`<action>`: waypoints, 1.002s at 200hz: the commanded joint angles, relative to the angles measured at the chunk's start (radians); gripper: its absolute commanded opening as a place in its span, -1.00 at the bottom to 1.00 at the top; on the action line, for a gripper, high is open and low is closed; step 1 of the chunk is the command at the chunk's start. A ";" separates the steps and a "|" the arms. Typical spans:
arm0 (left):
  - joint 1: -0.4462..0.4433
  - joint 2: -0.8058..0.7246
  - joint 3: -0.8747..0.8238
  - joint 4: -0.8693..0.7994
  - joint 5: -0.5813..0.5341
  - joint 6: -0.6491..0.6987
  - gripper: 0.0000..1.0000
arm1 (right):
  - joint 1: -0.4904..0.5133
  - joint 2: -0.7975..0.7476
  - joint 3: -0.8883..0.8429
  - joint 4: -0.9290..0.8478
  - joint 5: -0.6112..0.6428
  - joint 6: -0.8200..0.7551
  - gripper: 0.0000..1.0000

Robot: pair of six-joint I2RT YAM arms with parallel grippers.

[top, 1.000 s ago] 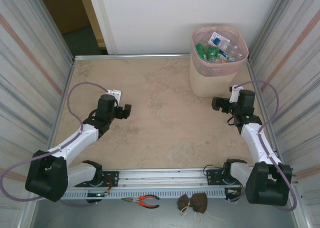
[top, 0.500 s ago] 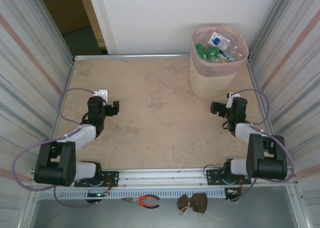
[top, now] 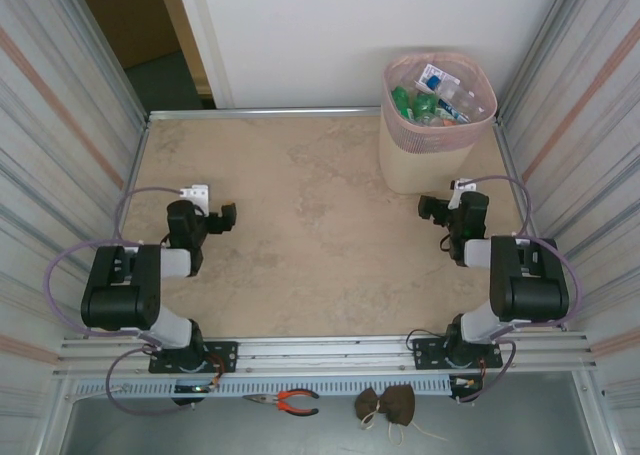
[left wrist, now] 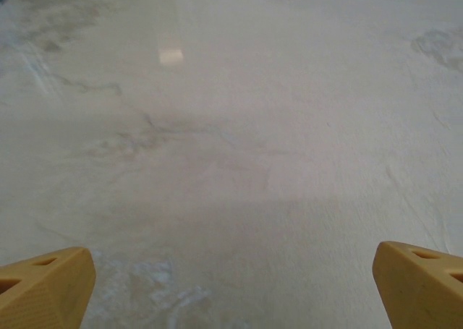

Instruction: Put the plastic bottles in the bin

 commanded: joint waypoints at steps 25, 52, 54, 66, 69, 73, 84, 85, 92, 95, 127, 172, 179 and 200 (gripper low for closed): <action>-0.001 0.005 0.037 0.015 0.065 0.040 0.97 | 0.012 0.018 -0.020 0.095 0.003 -0.033 0.98; -0.016 0.008 0.042 0.007 0.036 0.050 0.97 | 0.011 0.018 -0.018 0.094 0.003 -0.032 0.98; -0.019 0.008 0.043 0.007 0.029 0.051 0.97 | 0.011 0.019 -0.018 0.094 0.003 -0.033 0.98; -0.025 0.009 0.044 0.005 0.006 0.053 0.97 | 0.011 0.018 -0.017 0.093 0.001 -0.033 0.98; -0.026 0.009 0.044 0.005 0.006 0.053 0.97 | 0.010 0.017 -0.018 0.093 0.000 -0.032 0.98; -0.025 0.008 0.043 0.006 0.006 0.053 0.97 | 0.010 0.017 -0.019 0.094 0.001 -0.033 0.99; -0.025 0.006 0.041 0.008 0.006 0.052 0.97 | 0.010 0.016 -0.019 0.093 0.001 -0.032 0.98; -0.025 0.006 0.041 0.009 0.006 0.053 0.97 | 0.010 0.016 -0.019 0.094 0.001 -0.032 0.99; -0.025 0.004 0.039 0.010 0.006 0.052 0.97 | 0.010 0.017 -0.020 0.095 0.001 -0.033 0.98; -0.025 0.004 0.039 0.011 0.006 0.050 0.97 | 0.009 0.016 -0.020 0.096 0.000 -0.033 0.98; -0.025 0.001 0.034 0.015 0.006 0.050 0.97 | 0.010 0.016 -0.022 0.096 0.000 -0.033 0.98; -0.027 0.001 0.034 0.015 0.002 0.050 0.97 | 0.012 0.018 -0.019 0.094 0.004 -0.033 0.98; -0.026 0.001 0.034 0.015 0.003 0.052 0.97 | 0.016 0.020 -0.018 0.092 0.008 -0.034 0.98; -0.028 0.001 0.034 0.015 -0.001 0.052 0.97 | 0.016 0.023 -0.012 0.087 0.009 -0.035 0.98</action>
